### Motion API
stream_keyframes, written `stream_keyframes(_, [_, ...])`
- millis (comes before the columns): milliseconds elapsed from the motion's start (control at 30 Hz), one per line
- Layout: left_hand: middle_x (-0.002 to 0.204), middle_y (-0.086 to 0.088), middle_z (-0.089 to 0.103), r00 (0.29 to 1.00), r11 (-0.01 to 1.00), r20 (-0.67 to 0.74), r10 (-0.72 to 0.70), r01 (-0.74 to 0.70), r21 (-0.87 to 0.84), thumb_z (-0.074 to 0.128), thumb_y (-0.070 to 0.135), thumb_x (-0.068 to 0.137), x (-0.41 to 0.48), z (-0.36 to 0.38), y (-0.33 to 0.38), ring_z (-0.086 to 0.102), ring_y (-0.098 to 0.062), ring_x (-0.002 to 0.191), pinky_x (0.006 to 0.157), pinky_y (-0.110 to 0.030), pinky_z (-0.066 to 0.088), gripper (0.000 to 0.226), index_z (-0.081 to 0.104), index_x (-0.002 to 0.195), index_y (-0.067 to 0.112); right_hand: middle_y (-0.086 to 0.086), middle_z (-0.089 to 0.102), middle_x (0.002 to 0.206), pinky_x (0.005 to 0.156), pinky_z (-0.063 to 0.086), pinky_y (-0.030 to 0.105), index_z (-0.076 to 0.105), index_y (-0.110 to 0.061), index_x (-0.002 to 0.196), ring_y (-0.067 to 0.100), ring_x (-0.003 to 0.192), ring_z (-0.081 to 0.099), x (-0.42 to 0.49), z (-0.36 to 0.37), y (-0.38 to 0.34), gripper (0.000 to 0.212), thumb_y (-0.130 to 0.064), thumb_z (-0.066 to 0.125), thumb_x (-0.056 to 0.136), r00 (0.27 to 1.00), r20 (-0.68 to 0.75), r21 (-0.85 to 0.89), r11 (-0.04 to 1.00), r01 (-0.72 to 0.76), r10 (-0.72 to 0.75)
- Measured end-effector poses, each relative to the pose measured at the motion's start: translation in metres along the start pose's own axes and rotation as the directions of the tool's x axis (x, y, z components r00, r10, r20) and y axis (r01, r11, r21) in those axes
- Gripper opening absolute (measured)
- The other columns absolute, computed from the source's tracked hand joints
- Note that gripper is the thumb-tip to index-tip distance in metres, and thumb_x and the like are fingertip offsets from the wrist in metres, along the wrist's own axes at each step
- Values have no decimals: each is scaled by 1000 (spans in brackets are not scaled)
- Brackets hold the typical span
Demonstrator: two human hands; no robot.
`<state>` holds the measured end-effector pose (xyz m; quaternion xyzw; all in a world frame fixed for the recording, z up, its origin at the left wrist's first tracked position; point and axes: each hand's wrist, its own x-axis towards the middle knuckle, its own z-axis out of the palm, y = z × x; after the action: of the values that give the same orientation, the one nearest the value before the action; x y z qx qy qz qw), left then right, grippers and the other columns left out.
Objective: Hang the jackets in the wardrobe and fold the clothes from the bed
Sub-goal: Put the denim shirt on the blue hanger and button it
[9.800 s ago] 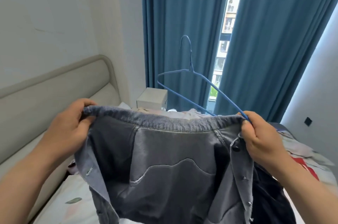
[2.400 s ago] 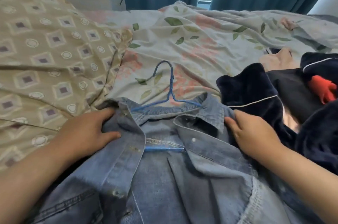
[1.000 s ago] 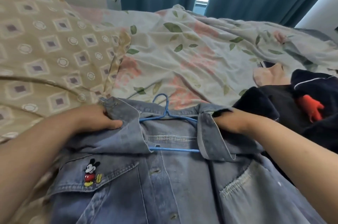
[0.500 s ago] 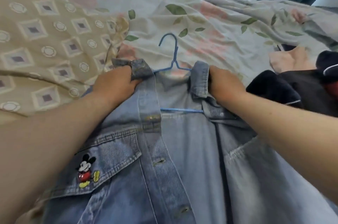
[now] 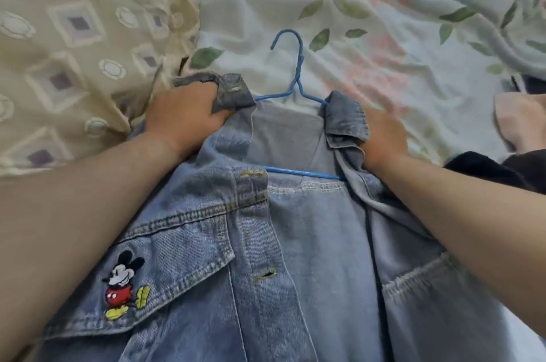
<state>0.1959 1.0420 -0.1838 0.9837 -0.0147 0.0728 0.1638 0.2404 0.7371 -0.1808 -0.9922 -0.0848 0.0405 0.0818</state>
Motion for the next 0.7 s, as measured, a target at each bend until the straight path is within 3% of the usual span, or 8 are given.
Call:
stream_keyframes(133, [67,-11,60,998,999,-47,34,-34,4,40,60,83,-4,-4,3,60,-36,64,70,-51,47,39,36,68,24,15,66,92,70,38,32,64,-16,102,37,89,63,0,0,0,23,-27,44,99,1000,8,36,999,-8,7])
stream_keyframes(267, [70,-14,61,1000,1000,-12,-3,3,-16,46,55,80,-3,-1,1,61,-38,65,55,-38,40,35,34,68,24,13,65,88,72,46,37,65,-20,101,37,87,64,0,2,2,21,-31,48,97,999,30,45,999,-14,12])
stream_keyframes(333, [71,-14,62,1000,1000,-12,-26,26,16,52,51,80,-4,1,-1,62,-38,64,53,-33,35,32,39,70,23,9,56,72,63,43,35,53,-24,82,38,78,64,1,3,2,13,-26,51,95,1000,25,58,998,-13,11])
stream_keyframes(400, [72,-14,62,998,998,-6,-56,56,36,56,47,82,-5,3,1,62,-39,64,52,-32,35,31,43,71,21,7,54,68,60,40,32,42,-29,78,37,72,63,0,3,2,18,-26,51,92,999,42,54,999,-5,3])
stream_keyframes(533, [78,-18,64,991,988,22,-131,129,80,69,36,85,-3,4,3,63,-41,71,57,-43,47,31,56,78,8,13,67,77,60,40,33,61,-23,85,38,73,65,0,0,4,6,-29,59,86,998,35,69,996,57,-59])
stream_keyframes(600, [80,-21,65,992,988,5,-125,124,90,68,38,85,-2,4,3,63,-42,72,60,-45,48,35,60,80,5,12,68,80,64,44,36,66,-21,98,37,76,66,-2,-1,5,25,-40,62,81,994,18,45,993,111,-112])
stream_keyframes(700, [75,-19,63,995,990,-24,-99,101,97,64,42,84,-2,5,1,63,-41,70,62,-43,46,36,54,73,9,10,69,85,67,44,36,65,-22,99,38,81,66,-5,-3,3,54,-61,37,73,987,-28,61,986,157,-156])
